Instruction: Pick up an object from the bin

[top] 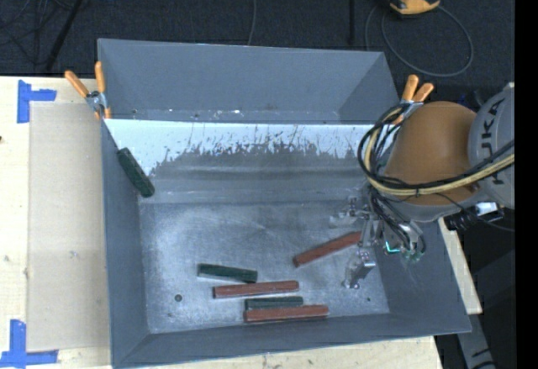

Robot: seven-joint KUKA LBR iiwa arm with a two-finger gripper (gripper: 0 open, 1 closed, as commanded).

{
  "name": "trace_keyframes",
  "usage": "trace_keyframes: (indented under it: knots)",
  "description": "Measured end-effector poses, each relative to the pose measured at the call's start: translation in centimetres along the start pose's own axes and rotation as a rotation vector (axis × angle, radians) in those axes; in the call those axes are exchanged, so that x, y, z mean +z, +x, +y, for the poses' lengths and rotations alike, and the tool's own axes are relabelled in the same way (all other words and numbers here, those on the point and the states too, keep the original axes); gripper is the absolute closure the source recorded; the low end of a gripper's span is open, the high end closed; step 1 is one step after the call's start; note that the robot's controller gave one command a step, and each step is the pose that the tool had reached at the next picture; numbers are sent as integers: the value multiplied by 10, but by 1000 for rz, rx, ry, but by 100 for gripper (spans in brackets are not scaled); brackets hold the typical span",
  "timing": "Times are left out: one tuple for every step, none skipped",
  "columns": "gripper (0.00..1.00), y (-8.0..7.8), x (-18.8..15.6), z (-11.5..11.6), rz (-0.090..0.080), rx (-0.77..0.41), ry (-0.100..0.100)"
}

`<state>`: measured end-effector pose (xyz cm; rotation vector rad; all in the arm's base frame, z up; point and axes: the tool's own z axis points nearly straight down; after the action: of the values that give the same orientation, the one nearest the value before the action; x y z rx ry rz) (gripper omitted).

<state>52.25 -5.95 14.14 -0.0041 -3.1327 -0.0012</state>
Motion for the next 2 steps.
trace_keyframes:
  knots:
    - [0, -2, -4, 0, -7, -2, 1]
    - [100, -25, 65, -18, -23, 111, 1]
